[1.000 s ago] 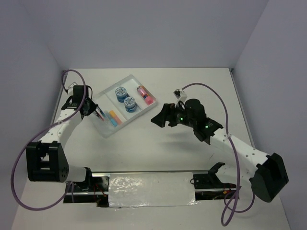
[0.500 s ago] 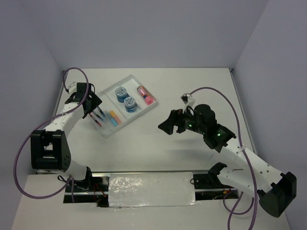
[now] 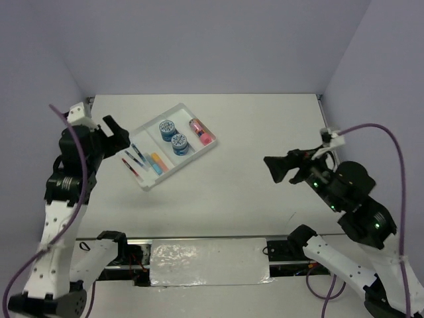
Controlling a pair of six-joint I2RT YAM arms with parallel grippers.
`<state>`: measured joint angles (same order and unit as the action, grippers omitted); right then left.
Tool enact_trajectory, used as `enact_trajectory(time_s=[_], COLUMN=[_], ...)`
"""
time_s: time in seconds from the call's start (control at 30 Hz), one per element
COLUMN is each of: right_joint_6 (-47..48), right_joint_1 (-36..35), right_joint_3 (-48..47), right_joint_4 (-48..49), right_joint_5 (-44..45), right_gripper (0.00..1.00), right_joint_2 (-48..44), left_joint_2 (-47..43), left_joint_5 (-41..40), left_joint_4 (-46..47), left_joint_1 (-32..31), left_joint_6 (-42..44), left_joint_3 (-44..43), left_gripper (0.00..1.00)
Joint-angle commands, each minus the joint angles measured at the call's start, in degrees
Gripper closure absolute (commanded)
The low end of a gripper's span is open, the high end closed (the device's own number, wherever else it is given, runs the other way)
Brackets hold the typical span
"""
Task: Sort the stationery into containers
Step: Reset both arms
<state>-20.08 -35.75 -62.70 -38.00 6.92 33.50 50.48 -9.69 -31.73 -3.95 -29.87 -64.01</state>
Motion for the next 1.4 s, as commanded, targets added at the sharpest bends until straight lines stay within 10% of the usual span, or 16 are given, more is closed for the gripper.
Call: enact_trajectory(time_s=[0.0, 0.57, 1.37], right_joint_6=[2.1, 1.8, -0.2], right_joint_1=[-0.4, -0.4, -0.3], right_joint_3=[-6.5, -8.0, -1.6], right_joint_4=[-11.1, -26.4, -20.8], right_joint_5=[10.1, 22.4, 21.7], right_gripper=[0.00, 0.00, 0.00], right_joint_2=[-2.4, -13.6, -13.1], left_joint_2=[-6.7, -37.7, -34.6], left_joint_5=[-5.1, -11.6, -10.3], left_joint_4=[-8.9, -15.9, -15.8], left_joint_1=[0.1, -0.3, -1.2], left_joint_6=[8.2, 8.6, 9.5], left_joint_3=[-0.6, 4.7, 5.2], left_gripper=[0.01, 0.01, 0.01])
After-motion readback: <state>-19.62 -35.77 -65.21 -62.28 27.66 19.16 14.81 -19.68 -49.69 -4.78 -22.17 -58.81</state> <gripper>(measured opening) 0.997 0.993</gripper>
